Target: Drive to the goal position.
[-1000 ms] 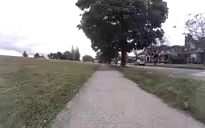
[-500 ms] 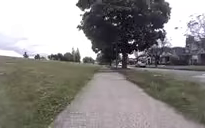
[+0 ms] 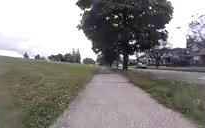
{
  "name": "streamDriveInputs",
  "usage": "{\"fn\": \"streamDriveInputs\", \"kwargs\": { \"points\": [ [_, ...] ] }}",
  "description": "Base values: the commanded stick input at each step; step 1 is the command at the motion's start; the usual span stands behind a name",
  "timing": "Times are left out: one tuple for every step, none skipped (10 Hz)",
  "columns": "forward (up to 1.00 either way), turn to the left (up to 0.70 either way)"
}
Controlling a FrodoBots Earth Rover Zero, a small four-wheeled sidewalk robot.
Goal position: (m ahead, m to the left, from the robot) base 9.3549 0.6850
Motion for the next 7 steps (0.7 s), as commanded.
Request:
{"fn": "streamDriveInputs", "kwargs": {
  "points": [
    [0.70, 0.00],
    [0.70, 0.00],
    [0.70, 0.00],
    [0.70, 0.00],
    [0.70, 0.00],
    [0.70, 0.00],
    [0.70, 0.00]
  ]
}}
